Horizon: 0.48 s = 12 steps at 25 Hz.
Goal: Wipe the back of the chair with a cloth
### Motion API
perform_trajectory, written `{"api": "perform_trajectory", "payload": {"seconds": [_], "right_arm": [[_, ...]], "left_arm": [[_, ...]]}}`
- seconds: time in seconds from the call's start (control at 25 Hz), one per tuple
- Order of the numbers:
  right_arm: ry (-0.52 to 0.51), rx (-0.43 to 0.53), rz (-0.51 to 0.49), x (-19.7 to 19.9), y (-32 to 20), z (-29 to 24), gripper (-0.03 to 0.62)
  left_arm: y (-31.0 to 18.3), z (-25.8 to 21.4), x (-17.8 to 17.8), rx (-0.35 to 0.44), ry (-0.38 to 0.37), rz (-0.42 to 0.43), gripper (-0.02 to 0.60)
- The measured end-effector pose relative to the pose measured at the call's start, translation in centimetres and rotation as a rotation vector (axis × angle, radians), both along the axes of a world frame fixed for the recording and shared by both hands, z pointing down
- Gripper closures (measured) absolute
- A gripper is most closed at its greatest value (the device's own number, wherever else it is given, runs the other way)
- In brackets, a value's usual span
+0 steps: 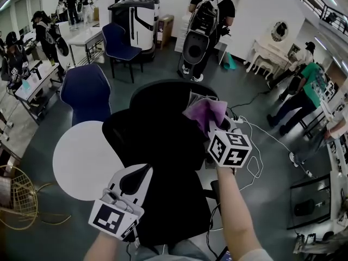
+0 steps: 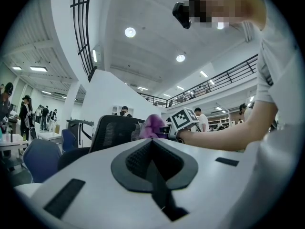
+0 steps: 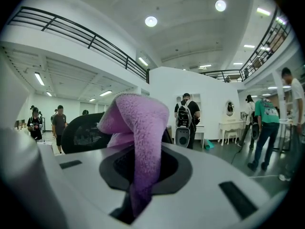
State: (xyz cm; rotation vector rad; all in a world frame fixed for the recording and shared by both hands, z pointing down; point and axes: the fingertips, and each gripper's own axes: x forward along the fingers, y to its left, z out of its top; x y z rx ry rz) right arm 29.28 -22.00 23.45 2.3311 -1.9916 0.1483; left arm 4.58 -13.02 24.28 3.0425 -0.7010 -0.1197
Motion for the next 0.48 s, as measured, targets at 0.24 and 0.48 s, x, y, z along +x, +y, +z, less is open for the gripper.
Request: {"api": "perform_trajectory", "payload": {"seconds": [0.24,0.48], "right_arm": [[-0.009,-0.05,-0.006,0.0,0.4,2.7,0.545],[0.012,-0.077,-0.012,-0.7,0.1,3.6,0.545]], "left_arm": [[0.1,0.3,0.0,-0.011,-0.01,-0.007,0.571],[0.0,0.2,-0.4,-0.006,-0.007,-0.02,0.571]]}}
